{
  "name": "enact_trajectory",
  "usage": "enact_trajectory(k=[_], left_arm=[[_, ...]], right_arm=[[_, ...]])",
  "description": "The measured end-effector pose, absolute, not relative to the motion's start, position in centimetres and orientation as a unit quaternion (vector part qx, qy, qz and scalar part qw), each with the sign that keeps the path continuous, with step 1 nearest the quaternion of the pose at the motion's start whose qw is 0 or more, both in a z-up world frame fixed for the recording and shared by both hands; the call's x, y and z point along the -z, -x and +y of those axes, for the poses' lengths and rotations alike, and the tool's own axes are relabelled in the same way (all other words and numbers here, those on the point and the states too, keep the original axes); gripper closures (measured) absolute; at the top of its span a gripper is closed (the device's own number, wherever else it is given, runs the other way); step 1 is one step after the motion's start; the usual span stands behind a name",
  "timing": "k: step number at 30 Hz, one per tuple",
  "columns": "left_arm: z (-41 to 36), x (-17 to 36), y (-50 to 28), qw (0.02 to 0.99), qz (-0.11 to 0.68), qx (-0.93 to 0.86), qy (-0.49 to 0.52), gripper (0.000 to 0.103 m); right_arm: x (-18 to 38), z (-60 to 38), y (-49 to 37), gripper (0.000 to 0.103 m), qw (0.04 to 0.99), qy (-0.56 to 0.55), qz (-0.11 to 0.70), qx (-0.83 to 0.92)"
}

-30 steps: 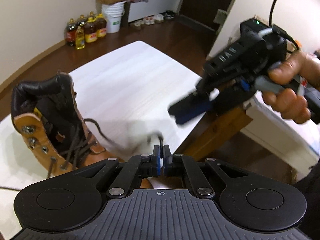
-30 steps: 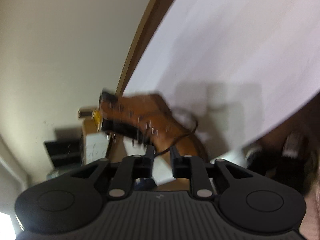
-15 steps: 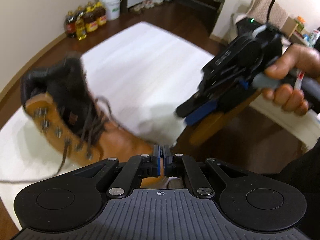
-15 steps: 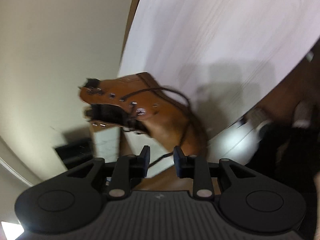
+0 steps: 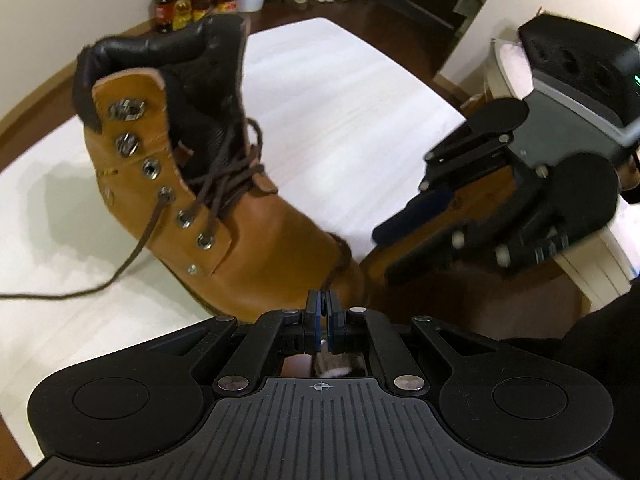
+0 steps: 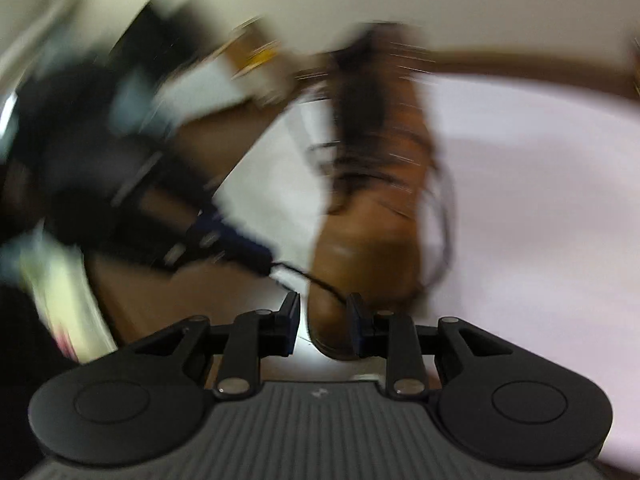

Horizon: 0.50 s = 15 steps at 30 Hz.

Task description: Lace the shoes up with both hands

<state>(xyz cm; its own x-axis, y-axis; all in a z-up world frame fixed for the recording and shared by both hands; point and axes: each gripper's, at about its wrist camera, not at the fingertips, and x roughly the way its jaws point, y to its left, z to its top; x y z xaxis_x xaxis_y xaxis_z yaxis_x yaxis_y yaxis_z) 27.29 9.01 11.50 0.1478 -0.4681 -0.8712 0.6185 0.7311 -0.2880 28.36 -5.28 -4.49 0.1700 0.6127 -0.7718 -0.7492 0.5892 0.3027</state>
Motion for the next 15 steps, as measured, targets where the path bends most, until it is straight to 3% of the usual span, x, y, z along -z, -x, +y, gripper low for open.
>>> enact_trajectory(k=[3,5,9,13,15], left_arm=[[9.6,-11.3,-27.4,0.750,0.546,0.367,-0.066,0.101],[9.9,-11.1,-27.4,0.749,0.547,0.367,-0.064,0.101],[10.2,-11.3,-27.4,0.757,0.538,0.363,-0.074,0.101],[10.4,-11.8,-27.1,0.760,0.535,0.364,-0.069,0.101],[10.3,-12.0,-27.1,0.761,0.532,0.366,-0.069,0.101]], right_arm=[[4.5,-2.8,-27.4,0.075,0.760,0.180,0.410,-0.471],[5.3,-2.2,-28.5,0.076,0.751,0.163,0.449,-0.457],[9.5,-6.7,-33.4,0.074,0.664,-0.193,0.634,-0.347],[13.3,-11.0,-33.3,0.074,0.560,-0.472,0.640,-0.233],[14.1,-11.7,-32.8,0.074,0.536,-0.527,0.630,-0.196]])
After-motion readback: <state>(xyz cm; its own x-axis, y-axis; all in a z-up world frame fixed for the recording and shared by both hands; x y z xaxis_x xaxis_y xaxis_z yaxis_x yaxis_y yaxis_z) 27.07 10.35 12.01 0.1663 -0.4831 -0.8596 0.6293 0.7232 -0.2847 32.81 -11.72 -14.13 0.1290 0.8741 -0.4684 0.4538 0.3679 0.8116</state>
